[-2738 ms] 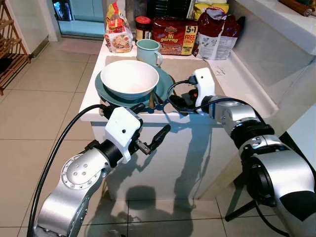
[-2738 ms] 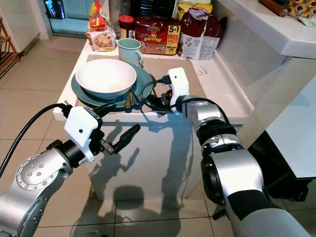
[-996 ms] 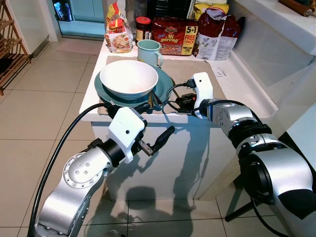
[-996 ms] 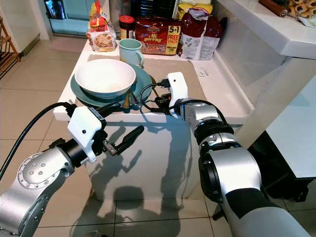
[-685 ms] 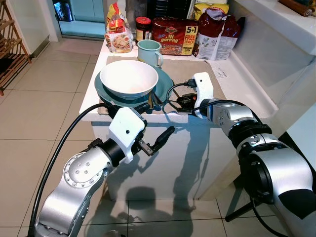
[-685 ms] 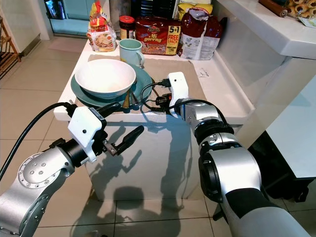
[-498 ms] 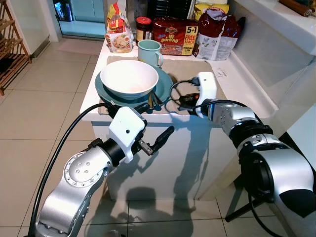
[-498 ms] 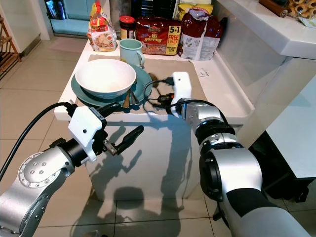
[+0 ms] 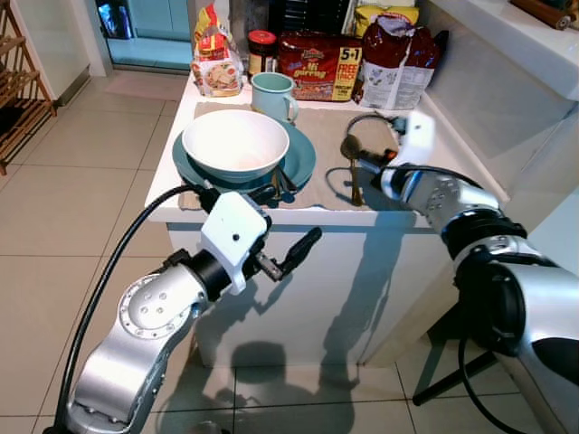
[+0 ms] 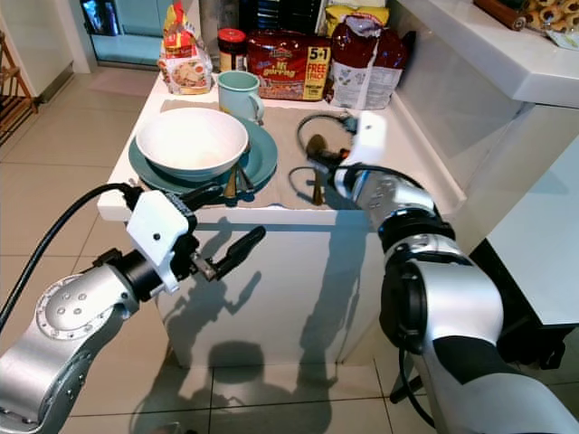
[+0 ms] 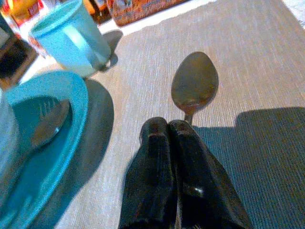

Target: Setting the table

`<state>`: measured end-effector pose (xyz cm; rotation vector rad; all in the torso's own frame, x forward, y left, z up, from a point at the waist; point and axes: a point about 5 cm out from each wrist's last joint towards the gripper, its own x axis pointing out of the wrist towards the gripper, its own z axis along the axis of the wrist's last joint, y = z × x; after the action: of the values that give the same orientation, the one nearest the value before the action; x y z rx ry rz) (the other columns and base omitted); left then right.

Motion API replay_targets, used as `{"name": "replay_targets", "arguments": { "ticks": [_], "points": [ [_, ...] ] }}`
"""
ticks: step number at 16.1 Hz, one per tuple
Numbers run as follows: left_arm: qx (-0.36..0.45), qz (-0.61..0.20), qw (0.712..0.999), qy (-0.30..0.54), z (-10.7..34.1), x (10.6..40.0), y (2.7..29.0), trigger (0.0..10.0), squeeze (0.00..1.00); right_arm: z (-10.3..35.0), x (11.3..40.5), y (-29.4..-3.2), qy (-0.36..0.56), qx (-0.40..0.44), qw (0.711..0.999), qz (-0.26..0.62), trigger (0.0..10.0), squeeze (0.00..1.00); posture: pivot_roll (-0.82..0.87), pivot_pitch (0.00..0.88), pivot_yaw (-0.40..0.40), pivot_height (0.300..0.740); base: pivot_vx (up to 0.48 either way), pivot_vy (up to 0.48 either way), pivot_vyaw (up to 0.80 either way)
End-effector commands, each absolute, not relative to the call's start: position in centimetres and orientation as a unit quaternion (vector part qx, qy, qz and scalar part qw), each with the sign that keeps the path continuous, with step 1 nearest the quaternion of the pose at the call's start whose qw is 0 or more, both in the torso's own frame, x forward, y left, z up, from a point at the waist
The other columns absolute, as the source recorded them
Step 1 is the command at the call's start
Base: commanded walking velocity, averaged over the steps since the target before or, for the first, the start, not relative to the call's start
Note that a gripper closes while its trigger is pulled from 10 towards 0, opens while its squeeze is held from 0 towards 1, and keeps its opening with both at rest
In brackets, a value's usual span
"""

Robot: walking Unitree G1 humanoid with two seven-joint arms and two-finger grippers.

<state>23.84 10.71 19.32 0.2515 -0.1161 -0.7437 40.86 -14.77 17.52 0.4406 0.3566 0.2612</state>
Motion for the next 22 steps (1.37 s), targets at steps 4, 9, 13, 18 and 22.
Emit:
{"name": "replay_targets", "arguments": {
  "ticks": [4, 9, 13, 18, 22],
  "points": [
    [0.128, -0.366, 0.92, -0.06, 19.4, 24.0, 10.4, 10.0, 0.0, 19.7, 41.4, -14.0, 0.136, 0.101, 0.971, 0.169, 0.0, 0.0, 0.04, 0.0, -0.096, 0.74, 0.0, 0.0, 0.0],
    [0.133, -0.36, 0.921, -0.059, 19.3, 24.0, 10.7, 10.0, 0.0, 19.4, 41.5, -13.8, 0.152, 0.09, 0.974, 0.141, 10.0, 0.21, 0.04, 0.0, -0.096, 0.74, 0.0, 0.0, 0.0],
    [0.14, -0.357, 0.921, -0.067, 19.9, 24.3, 10.7, 10.0, 0.0, 20.2, 41.9, -13.8, 0.148, 0.057, 0.982, 0.105, 10.0, 1.0, 0.04, 0.015, -0.106, 0.74, 0.0, 0.0, 0.0],
    [0.144, -0.336, 0.927, -0.078, 20.9, 24.1, 11.8, 10.0, 0.0, 20.5, 42.0, -14.0, 0.147, 0.054, 0.983, 0.095, 10.0, 1.0, 0.06, 0.095, -0.114, 0.74, 0.0, 0.0, 0.0],
    [0.143, -0.334, 0.928, -0.084, 21.3, 23.4, 12.0, 10.0, 0.0, 20.8, 42.1, -14.0, 0.136, 0.049, 0.985, 0.095, 10.0, 1.0, 0.06, 0.138, -0.115, 0.74, 0.0, 0.0, 0.0]
  ]
}}
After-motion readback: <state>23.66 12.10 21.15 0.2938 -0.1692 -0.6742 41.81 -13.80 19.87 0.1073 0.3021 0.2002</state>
